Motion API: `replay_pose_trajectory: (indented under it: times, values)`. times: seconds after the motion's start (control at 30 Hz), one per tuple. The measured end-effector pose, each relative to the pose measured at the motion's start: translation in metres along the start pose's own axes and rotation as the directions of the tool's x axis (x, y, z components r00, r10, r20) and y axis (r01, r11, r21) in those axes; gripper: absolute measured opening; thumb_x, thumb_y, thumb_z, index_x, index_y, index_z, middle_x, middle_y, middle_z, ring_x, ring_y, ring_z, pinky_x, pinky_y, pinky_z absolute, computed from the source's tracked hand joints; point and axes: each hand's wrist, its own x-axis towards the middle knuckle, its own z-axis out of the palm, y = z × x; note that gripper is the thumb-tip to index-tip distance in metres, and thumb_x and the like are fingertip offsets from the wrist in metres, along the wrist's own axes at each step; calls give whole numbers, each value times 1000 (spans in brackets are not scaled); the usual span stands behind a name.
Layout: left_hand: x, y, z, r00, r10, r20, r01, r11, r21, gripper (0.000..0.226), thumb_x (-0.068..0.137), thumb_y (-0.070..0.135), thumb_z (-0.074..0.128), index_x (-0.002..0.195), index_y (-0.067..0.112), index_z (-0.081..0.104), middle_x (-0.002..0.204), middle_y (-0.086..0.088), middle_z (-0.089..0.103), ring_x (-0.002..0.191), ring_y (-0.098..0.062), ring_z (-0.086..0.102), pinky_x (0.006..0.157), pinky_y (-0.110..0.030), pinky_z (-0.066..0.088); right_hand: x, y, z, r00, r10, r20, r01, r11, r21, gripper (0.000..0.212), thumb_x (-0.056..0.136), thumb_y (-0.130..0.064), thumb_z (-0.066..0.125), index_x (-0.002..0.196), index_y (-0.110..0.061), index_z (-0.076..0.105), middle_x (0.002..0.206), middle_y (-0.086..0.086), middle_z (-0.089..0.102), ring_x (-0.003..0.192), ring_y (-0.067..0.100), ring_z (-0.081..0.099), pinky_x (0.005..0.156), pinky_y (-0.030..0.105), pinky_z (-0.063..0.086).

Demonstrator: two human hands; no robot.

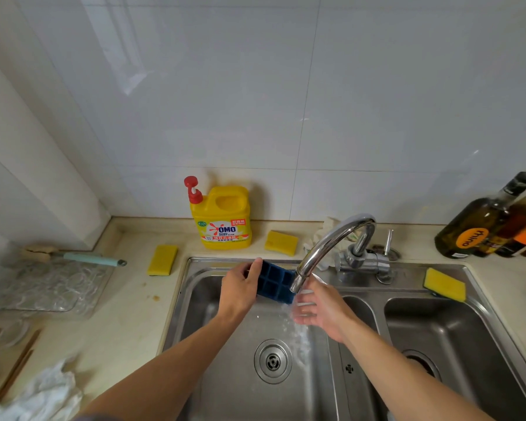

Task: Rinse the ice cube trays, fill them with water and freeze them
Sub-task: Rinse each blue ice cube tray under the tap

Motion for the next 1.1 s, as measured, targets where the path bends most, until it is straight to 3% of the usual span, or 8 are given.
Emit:
replay_pose_trajectory:
  times: [0.2,0.33,0.43,0.6,0.7,0.8,0.93,1.1]
  values:
    - [0,-5,-1,1000,29,5,-30,988,151,38,99,54,52,86,24,73,79,6,72,79,-13,69,76,-45,61,1,6,-2,1000,7,16,-6,999,-41,34,101,-37,60,112,-6,68,108,26,73,92,39,72,82,48,63]
    - [-2,-3,4,1000,-5,22,1,981,196,48,97,58,52,76,19,70,71,0,70,71,-23,69,69,-50,61,0,9,-7,1000,9,14,-8,995,-98,20,103,-20,59,116,-7,66,118,29,67,88,35,69,76,42,62]
    - [-4,-2,8,999,-17,43,6,972,237,48,94,62,53,73,22,69,70,3,70,69,-18,70,68,-47,62,-5,12,-8,997,-70,-25,62,974,-220,24,101,-20,62,124,-13,58,113,18,69,95,33,72,75,39,61]
    - [-8,0,14,997,-81,21,73,966,249,46,95,60,52,75,22,68,70,0,71,62,-17,72,61,-42,63,-11,27,-11,853,-521,-22,354,609,-710,13,97,-19,65,108,-19,57,111,-6,56,97,10,59,83,25,48]
    - [-12,2,18,995,-94,32,87,980,182,45,97,57,53,79,19,70,72,-4,73,61,-19,72,50,-34,60,-5,32,-10,818,-569,86,391,440,-808,12,94,-14,68,105,-15,66,114,-7,52,103,11,57,93,27,49]
    - [-16,4,25,996,-85,24,81,986,148,48,97,56,53,82,14,73,74,-8,72,63,-21,71,47,-30,58,-1,22,-3,881,-465,83,335,491,-804,20,90,-11,67,109,-16,70,108,-1,66,98,19,65,87,35,54]
    - [-13,1,26,992,-125,-30,128,986,106,53,99,53,52,82,7,71,75,-12,72,63,-24,71,50,-35,61,4,14,-3,889,-450,84,312,462,-830,12,87,-18,63,87,-29,65,85,-4,69,80,20,65,74,38,54]
    - [-10,2,24,983,-180,-22,181,983,27,43,100,52,52,84,16,71,80,-6,72,64,-18,71,49,-28,58,7,13,-4,897,-423,127,343,486,-804,20,94,-17,58,110,-26,68,102,-1,71,92,18,66,78,33,53]
